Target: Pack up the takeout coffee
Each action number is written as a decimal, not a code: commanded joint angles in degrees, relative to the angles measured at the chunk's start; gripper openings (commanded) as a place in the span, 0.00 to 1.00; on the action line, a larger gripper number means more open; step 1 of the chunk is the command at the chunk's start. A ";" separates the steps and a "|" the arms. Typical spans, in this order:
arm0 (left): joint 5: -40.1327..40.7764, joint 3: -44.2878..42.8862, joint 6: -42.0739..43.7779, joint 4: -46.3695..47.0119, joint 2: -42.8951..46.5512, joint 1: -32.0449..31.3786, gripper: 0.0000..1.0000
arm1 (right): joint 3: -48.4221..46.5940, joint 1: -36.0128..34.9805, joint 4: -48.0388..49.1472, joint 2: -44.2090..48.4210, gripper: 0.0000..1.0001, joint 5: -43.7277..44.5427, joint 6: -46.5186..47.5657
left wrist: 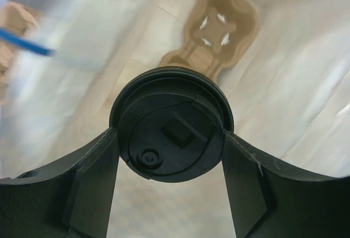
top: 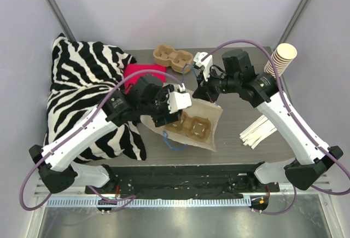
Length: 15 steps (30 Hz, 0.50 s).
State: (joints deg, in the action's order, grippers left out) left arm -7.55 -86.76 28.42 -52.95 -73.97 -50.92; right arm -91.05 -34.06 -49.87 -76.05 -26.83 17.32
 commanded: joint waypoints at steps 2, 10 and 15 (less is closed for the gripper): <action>5.52 8.25 -0.39 9.87 4.97 -3.04 0.13 | -2.03 -0.30 3.99 1.34 0.01 -1.29 -8.34; 11.41 18.64 3.30 13.40 10.08 -8.93 0.13 | 2.09 -2.05 8.82 5.82 0.01 -0.07 -10.65; 15.97 21.80 2.69 16.55 10.17 -8.94 0.12 | 6.66 -10.21 10.75 9.69 0.01 6.33 -6.43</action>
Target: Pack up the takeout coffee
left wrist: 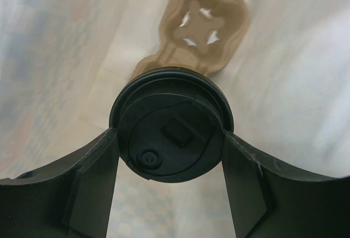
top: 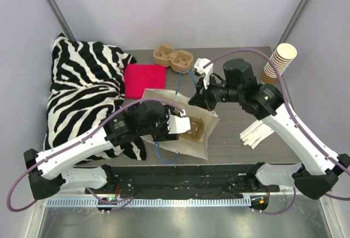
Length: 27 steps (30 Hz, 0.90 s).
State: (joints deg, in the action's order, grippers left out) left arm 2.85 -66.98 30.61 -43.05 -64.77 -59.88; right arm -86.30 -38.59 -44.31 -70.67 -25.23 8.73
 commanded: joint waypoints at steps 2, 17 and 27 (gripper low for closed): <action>6.63 2.47 0.33 8.59 0.88 0.02 0.11 | 3.59 -7.81 5.47 5.54 0.01 6.68 3.13; 2.87 7.12 4.28 10.35 2.36 0.02 0.11 | 6.41 -10.63 8.28 6.69 0.01 11.86 0.41; 5.85 10.64 6.13 10.52 1.50 0.46 0.10 | 8.52 -10.63 9.33 7.74 0.01 11.35 0.23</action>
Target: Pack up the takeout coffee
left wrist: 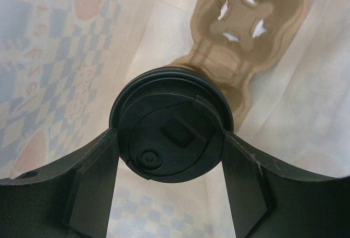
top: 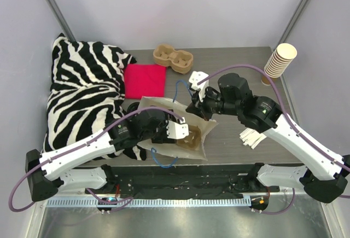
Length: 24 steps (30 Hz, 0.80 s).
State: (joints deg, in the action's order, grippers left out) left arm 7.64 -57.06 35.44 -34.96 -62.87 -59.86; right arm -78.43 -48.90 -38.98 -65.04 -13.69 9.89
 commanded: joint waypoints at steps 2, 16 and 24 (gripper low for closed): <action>0.36 0.54 1.21 2.00 -0.67 1.14 0.08 | 0.56 -0.31 4.00 1.84 0.01 -0.19 -1.01; -1.93 5.11 3.32 2.61 1.09 1.23 0.06 | 0.56 -0.31 5.23 1.23 0.01 -0.81 -0.66; -4.47 6.17 1.74 3.76 -0.85 1.23 0.04 | 1.18 -0.31 5.32 1.49 0.01 -2.56 1.18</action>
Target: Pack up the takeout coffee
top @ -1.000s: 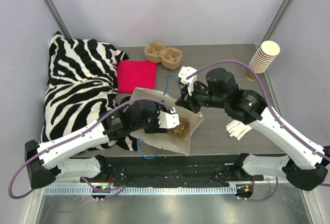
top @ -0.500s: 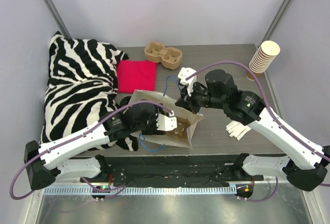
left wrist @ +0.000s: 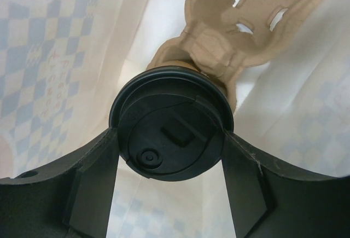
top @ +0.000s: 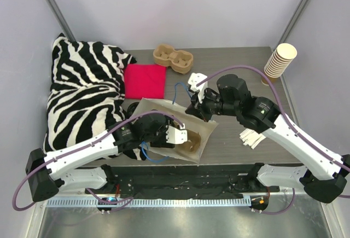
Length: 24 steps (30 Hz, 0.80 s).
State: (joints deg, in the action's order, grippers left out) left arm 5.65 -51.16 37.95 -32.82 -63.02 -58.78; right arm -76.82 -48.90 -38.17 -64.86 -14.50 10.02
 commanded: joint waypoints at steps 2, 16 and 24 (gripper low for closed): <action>-2.40 0.53 -0.78 1.88 -0.61 0.16 0.04 | -0.18 -0.31 4.69 1.40 0.01 -1.76 1.40; -5.47 0.01 -2.27 -1.55 -3.68 1.04 0.00 | 2.01 -0.31 7.23 3.60 0.01 -2.72 3.69; -9.60 -1.23 -2.54 -3.57 -9.83 3.32 0.00 | 2.90 -0.40 7.50 3.69 0.01 -1.50 4.57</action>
State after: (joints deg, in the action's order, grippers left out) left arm -0.49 -51.90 36.45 -33.50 -70.28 -56.51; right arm -72.93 -49.01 -36.69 -63.31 -15.51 13.63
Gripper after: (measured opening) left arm 0.725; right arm 0.050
